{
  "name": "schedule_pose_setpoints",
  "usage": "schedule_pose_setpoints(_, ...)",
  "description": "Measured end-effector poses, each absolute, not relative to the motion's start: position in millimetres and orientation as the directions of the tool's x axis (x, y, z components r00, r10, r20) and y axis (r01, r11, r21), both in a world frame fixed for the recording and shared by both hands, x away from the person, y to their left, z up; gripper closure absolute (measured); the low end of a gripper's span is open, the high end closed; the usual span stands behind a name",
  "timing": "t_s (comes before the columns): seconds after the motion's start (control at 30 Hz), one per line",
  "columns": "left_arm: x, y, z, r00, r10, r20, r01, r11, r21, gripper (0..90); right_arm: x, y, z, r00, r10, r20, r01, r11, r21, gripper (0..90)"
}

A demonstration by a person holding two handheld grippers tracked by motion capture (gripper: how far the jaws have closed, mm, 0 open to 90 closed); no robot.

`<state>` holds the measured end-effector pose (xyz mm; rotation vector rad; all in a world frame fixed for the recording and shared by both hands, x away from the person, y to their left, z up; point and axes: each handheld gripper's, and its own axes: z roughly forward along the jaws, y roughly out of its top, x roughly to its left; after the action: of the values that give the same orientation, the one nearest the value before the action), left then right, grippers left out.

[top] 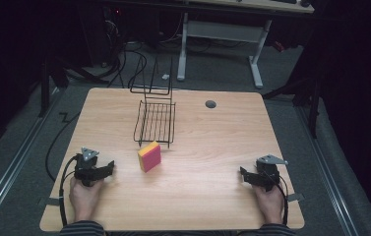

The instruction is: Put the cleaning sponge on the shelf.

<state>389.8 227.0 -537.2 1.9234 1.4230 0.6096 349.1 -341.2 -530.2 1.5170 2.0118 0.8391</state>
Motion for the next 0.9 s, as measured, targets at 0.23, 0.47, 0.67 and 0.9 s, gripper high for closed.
schedule_pose_setpoints(0.23, 389.8, 226.9, -537.3, 0.300, 0.954, -0.016, 0.646, -0.191, 0.739, 24.7, 349.2, -341.1, -530.3, -0.268, 0.963, -0.013, 0.668, 0.196, 0.718, 26.5)
schedule_pose_setpoints(0.47, 389.8, 227.0, -537.3, 0.300, 0.954, -0.016, 0.646, -0.191, 0.739, 24.7, 349.4, -341.3, -530.4, -0.266, 0.964, -0.014, 0.667, 0.195, 0.719, 26.8)
schedule_pose_setpoints(0.67, 389.9, 226.9, -537.2, 0.301, 0.953, -0.017, 0.647, -0.192, 0.738, 24.5, 349.4, -341.5, -530.4, -0.266, 0.964, -0.015, 0.667, 0.195, 0.719, 26.8)
schedule_pose_setpoints(0.9, 389.9, 226.7, -537.0, 0.316, 0.949, -0.017, 0.643, -0.201, 0.739, 26.3, 349.5, -341.3, -530.3, -0.265, 0.964, -0.015, 0.667, 0.194, 0.719, 26.8)
